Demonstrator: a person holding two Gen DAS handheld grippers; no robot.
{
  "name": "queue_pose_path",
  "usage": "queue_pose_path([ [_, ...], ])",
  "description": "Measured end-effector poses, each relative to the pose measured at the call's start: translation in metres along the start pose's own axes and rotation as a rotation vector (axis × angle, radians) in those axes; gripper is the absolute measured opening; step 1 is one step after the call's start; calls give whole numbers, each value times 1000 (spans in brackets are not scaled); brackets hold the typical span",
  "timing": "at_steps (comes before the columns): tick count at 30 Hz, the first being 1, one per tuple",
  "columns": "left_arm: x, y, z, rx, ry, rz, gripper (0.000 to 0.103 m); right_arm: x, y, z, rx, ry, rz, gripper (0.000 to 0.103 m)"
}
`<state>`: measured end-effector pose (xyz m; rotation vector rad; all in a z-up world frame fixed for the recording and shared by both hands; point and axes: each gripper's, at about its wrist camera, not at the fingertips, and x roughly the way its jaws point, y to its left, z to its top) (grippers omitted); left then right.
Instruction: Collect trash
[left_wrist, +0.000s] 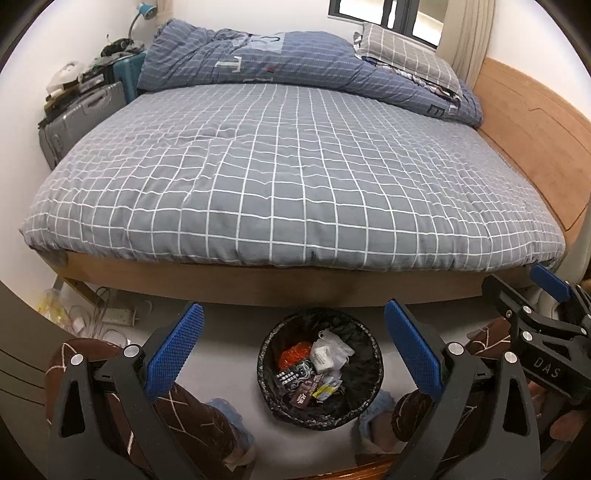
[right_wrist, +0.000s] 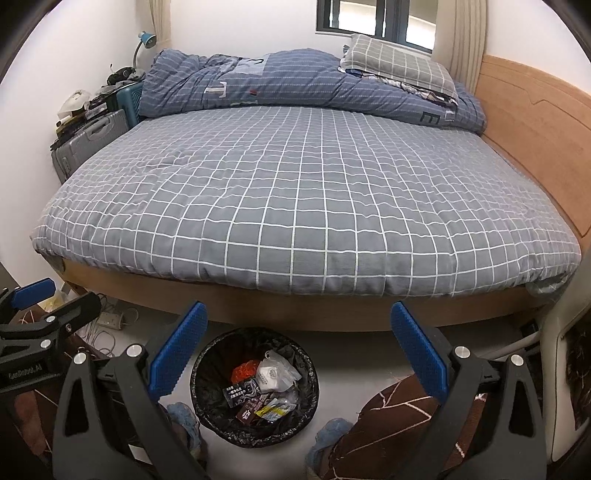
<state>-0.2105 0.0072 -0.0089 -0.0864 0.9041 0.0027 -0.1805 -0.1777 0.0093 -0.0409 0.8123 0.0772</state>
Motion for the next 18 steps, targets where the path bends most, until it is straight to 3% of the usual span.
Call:
queue_pose_path([
  [18, -2, 0, 2, 18, -18, 62, 96, 4, 4, 1, -4, 6, 15, 96],
])
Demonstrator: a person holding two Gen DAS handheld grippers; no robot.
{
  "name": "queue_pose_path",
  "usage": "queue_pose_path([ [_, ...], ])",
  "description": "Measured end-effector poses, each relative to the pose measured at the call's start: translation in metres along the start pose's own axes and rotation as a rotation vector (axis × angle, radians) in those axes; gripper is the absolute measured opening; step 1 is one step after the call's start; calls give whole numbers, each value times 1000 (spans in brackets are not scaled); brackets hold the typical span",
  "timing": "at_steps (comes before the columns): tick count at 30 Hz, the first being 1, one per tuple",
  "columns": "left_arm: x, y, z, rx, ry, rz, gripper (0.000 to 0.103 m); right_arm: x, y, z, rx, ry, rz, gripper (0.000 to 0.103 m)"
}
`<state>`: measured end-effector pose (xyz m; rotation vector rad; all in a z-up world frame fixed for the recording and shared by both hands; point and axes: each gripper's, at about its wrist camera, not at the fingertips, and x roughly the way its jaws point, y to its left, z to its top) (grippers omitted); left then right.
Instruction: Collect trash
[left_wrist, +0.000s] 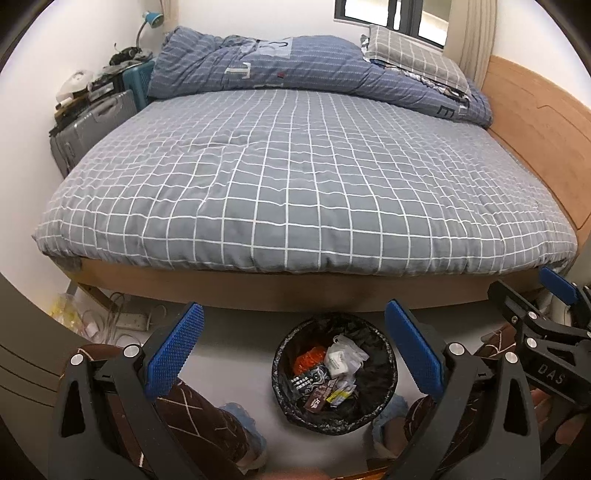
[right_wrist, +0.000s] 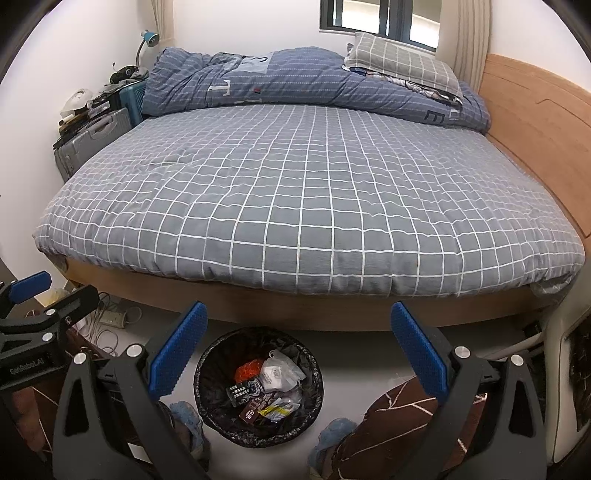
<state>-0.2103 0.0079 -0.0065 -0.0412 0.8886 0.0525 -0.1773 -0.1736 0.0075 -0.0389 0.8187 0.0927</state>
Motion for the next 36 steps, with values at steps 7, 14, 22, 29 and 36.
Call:
queue_pose_path([
  [7, -1, -2, 0, 19, -5, 20, 97, 1, 2, -2, -1, 3, 4, 96],
  [14, 3, 0, -2, 6, 13, 19, 97, 2, 1, -4, 3, 4, 5, 96],
  [22, 4, 1, -3, 3, 21, 8, 97, 3, 1, -6, 5, 10, 3, 96],
  [29, 2, 1, -4, 11, 13, 14, 97, 3, 2, -6, 5, 9, 6, 95],
  [36, 4, 6, -3, -15, 22, -12, 97, 2, 2, -7, 4, 10, 7, 95],
])
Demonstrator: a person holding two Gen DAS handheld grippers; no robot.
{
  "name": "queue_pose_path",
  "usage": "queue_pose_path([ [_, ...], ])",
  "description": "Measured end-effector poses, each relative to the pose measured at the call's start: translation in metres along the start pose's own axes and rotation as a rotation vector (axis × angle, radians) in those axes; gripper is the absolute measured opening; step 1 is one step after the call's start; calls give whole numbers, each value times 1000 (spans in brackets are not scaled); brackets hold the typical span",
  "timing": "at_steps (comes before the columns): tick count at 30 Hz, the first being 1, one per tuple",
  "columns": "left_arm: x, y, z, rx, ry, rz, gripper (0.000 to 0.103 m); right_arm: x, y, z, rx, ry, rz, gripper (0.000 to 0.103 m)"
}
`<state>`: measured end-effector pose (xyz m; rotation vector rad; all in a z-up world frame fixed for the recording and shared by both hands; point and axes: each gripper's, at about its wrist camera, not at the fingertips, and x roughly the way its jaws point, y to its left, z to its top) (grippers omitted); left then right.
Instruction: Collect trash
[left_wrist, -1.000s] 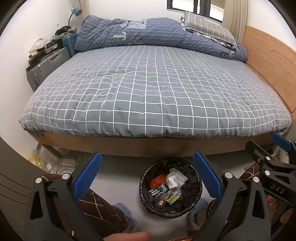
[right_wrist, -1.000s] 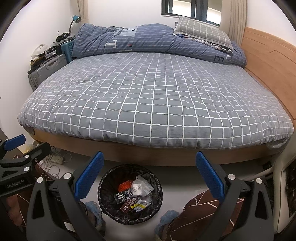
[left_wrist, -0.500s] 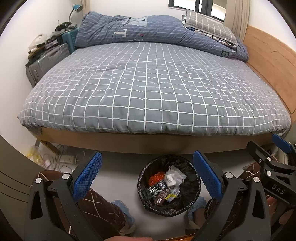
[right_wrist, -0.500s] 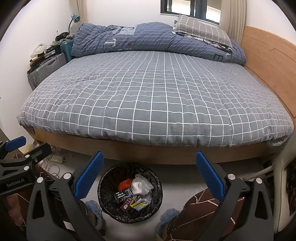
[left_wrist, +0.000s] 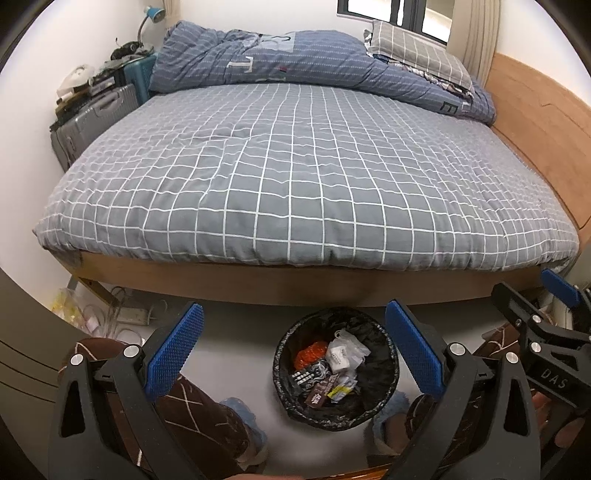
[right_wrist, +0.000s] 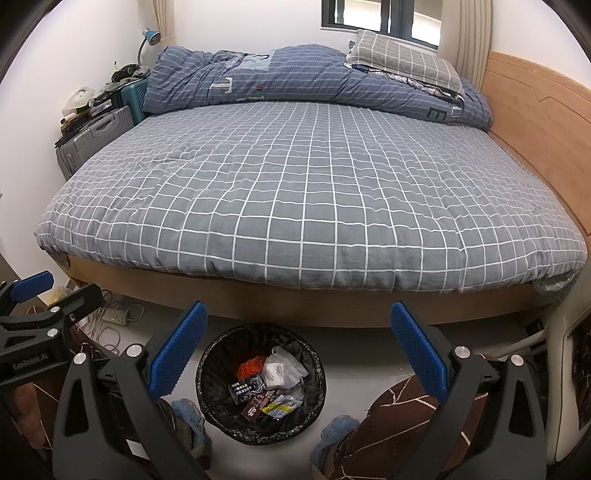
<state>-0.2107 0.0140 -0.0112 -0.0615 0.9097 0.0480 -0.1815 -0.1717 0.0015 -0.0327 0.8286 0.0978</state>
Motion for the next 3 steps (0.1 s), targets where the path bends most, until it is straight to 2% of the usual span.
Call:
queue_pose_path([
  [3, 0, 0, 0, 2, -1, 4, 97, 0, 0, 0, 0, 0, 0, 96],
])
